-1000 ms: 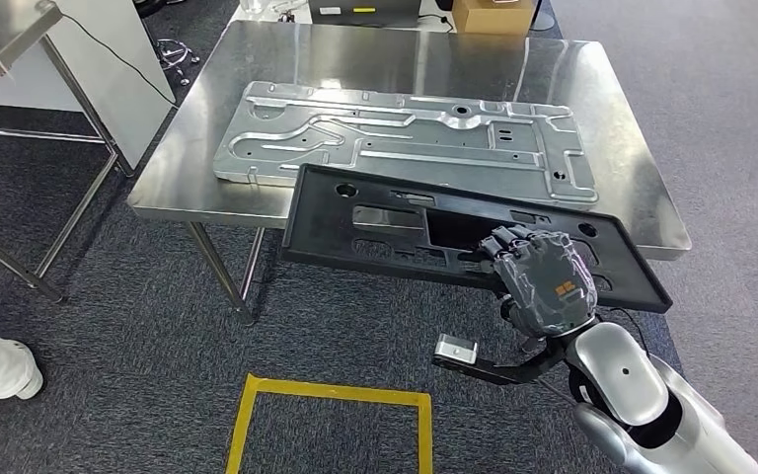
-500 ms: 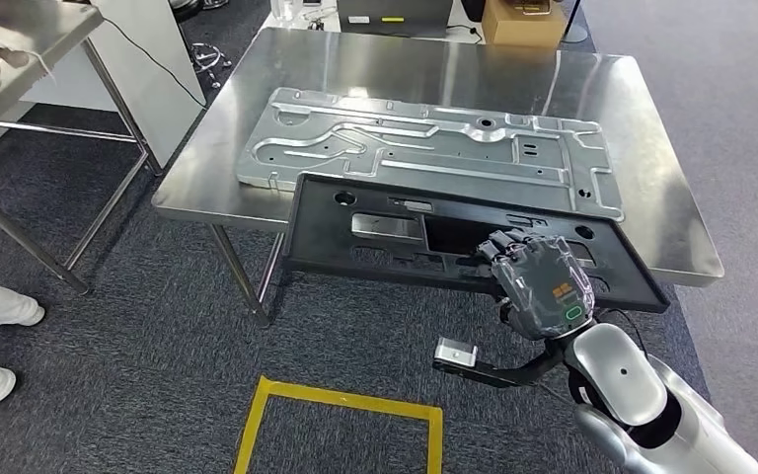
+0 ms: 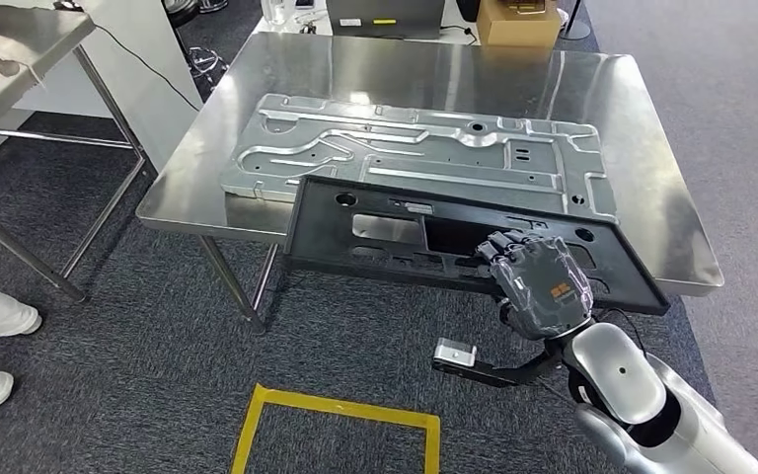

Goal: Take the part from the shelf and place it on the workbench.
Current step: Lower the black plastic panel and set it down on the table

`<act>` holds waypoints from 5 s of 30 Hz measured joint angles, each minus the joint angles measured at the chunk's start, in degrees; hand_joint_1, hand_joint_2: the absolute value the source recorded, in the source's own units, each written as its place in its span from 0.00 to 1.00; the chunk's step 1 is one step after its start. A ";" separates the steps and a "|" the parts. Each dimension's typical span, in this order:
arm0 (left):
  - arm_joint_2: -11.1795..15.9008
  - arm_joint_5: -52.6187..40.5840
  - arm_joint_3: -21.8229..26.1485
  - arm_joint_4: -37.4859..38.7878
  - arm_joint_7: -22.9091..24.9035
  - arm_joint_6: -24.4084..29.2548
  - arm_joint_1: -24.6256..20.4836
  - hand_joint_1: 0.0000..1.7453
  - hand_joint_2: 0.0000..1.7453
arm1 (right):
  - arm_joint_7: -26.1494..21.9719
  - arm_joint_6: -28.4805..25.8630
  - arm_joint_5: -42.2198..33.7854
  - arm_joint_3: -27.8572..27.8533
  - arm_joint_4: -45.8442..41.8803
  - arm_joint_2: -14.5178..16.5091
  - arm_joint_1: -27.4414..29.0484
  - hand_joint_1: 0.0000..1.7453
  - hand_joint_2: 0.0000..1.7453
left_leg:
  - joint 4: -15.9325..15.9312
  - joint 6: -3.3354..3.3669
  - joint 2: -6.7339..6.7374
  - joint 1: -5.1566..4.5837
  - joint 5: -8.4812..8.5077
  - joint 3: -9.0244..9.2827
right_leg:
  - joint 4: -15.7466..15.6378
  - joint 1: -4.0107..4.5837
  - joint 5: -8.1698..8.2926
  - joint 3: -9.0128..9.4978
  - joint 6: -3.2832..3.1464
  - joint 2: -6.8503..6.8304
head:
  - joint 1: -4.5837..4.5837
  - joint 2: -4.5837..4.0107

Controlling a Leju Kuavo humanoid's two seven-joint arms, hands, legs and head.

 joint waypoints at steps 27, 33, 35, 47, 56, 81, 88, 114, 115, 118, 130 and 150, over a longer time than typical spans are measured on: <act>-0.70 2.55 -0.27 -0.08 -0.15 0.17 -0.54 0.00 1.00 | -1.24 6.70 0.24 6.91 8.15 10.54 -14.19 0.97 1.00 | 11.36 -1.42 -0.04 0.33 -7.65 -3.63 | -0.41 -0.32 2.69 -2.26 -0.77 0.18 | -0.02 0.00; -0.99 2.56 -0.32 -0.06 -0.29 0.42 -0.06 0.00 1.00 | -0.84 6.82 -0.20 8.13 9.61 11.74 -15.65 0.97 1.00 | -2.55 -0.51 0.07 0.09 -0.44 1.44 | -0.35 -0.06 0.75 -0.67 1.02 0.16 | 0.03 0.00; -1.06 2.56 -0.35 -0.06 -0.44 0.47 -0.07 0.00 1.00 | -0.67 6.78 -0.37 8.32 9.90 11.73 -15.67 0.97 1.00 | -2.78 0.37 -0.02 0.16 -0.66 1.80 | -0.28 -0.16 0.34 -0.40 1.58 0.10 | 0.05 0.00; -1.96 2.51 -1.38 -0.02 -0.95 1.19 0.06 0.00 1.00 | 0.98 4.87 -0.02 8.37 11.51 9.95 -12.62 0.97 1.00 | -3.36 1.97 -0.56 -1.29 -4.37 6.54 | 1.43 1.85 5.86 -6.63 -1.90 0.10 | 0.10 0.00; -1.55 2.45 -1.39 0.02 -1.03 1.29 -0.23 0.00 1.00 | 1.08 4.55 0.12 8.34 11.84 9.49 -11.93 0.97 1.00 | 11.60 -1.18 -0.15 -0.20 -10.01 -1.99 | -2.13 0.37 4.24 -2.19 -1.78 0.06 | 0.00 0.00; -1.29 4.75 -2.34 0.34 -0.48 0.79 -0.09 0.00 1.00 | 1.88 2.98 2.77 2.89 6.01 -2.05 -3.90 0.97 1.00 | -3.59 0.09 -0.51 -0.52 -6.06 7.85 | -0.03 0.97 5.40 -5.60 -1.28 0.18 | 0.17 0.00; -0.90 5.74 -2.50 0.36 -0.23 0.68 0.02 0.00 1.00 | 2.01 2.43 2.03 1.21 3.39 -6.09 0.57 0.97 1.00 | 11.11 -1.65 -0.10 0.14 -8.33 -2.33 | -1.39 0.37 3.20 -1.75 -1.41 0.00 | 0.04 0.00; -0.75 7.13 -2.63 0.40 -0.13 1.07 -0.46 0.00 1.00 | 1.38 2.51 1.69 -3.44 1.23 -9.41 5.03 0.97 1.00 | 1.71 -1.14 -0.07 0.01 -9.13 5.99 | 0.18 0.12 3.64 -4.20 -0.91 0.30 | 0.19 0.00; -0.75 7.22 -2.64 0.40 -0.13 1.09 -0.46 0.00 1.00 | 1.34 2.54 1.67 -3.51 1.22 -9.40 5.03 0.97 1.00 | 5.78 -1.25 -0.06 0.00 -10.48 3.56 | 0.16 0.19 3.32 -3.87 -1.21 0.23 | 0.18 0.00; -0.75 7.86 -2.66 0.40 -0.23 1.15 -0.37 0.00 1.00 | 1.13 2.75 1.38 -3.54 1.23 -9.29 5.29 0.97 1.00 | 12.63 -1.21 -0.06 -0.01 -10.27 -2.30 | 0.18 0.47 2.32 -2.63 -1.49 0.19 | 0.18 0.00; -0.78 8.98 -2.80 0.49 -0.15 0.51 -0.33 0.00 1.00 | 0.69 3.43 -0.02 -3.52 2.60 -7.61 7.60 0.00 0.00 | -2.73 0.35 -0.25 -0.69 -1.11 2.05 | -0.10 0.96 0.04 -0.46 -0.73 0.22 | 0.23 0.00; -0.77 10.05 -4.29 0.49 -1.05 1.02 -0.55 0.00 0.00 | -0.98 2.08 -2.61 -1.59 2.73 -3.74 7.56 0.00 0.00 | -2.72 0.60 -0.21 -0.60 -1.29 2.38 | -0.29 0.98 0.03 -0.13 -0.39 0.23 | 0.23 0.00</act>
